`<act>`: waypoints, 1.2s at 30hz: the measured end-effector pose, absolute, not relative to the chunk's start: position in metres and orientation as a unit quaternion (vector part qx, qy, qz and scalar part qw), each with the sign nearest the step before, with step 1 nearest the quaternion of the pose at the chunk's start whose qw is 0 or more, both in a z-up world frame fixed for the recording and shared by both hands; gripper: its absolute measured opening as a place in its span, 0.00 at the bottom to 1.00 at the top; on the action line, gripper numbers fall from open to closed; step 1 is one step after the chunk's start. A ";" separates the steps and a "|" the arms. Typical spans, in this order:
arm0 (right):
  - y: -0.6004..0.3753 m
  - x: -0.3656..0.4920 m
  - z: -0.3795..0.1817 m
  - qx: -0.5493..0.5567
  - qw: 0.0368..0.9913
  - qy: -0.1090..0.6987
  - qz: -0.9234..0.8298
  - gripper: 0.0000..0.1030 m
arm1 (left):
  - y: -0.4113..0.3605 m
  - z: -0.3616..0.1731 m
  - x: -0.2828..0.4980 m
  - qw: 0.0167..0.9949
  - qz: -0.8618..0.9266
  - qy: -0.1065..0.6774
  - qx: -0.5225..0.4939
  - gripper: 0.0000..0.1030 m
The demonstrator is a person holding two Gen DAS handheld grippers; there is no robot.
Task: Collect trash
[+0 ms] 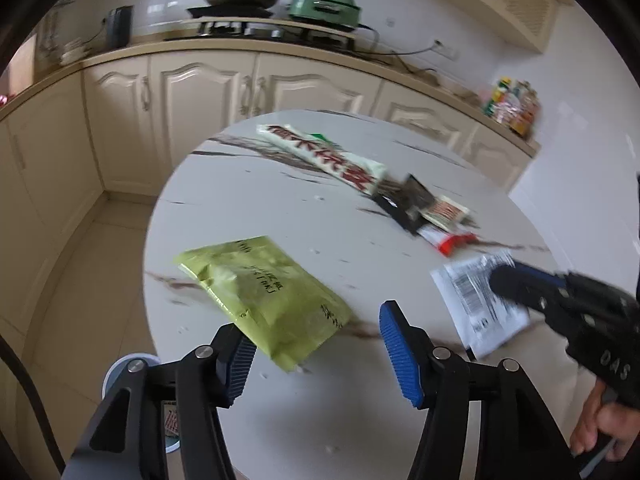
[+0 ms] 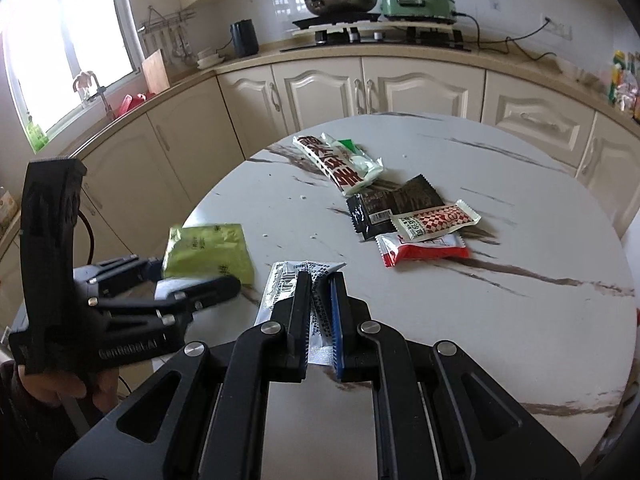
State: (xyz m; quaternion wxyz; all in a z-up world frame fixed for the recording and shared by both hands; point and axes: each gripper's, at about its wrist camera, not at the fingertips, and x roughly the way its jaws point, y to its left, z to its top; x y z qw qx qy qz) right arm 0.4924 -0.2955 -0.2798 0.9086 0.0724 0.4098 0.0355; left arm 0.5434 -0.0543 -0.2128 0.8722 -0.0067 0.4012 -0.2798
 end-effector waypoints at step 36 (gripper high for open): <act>-0.183 0.531 -0.233 0.031 0.925 0.356 0.131 0.09 | 0.083 -0.157 0.509 0.915 -0.255 0.310 -0.050 0.03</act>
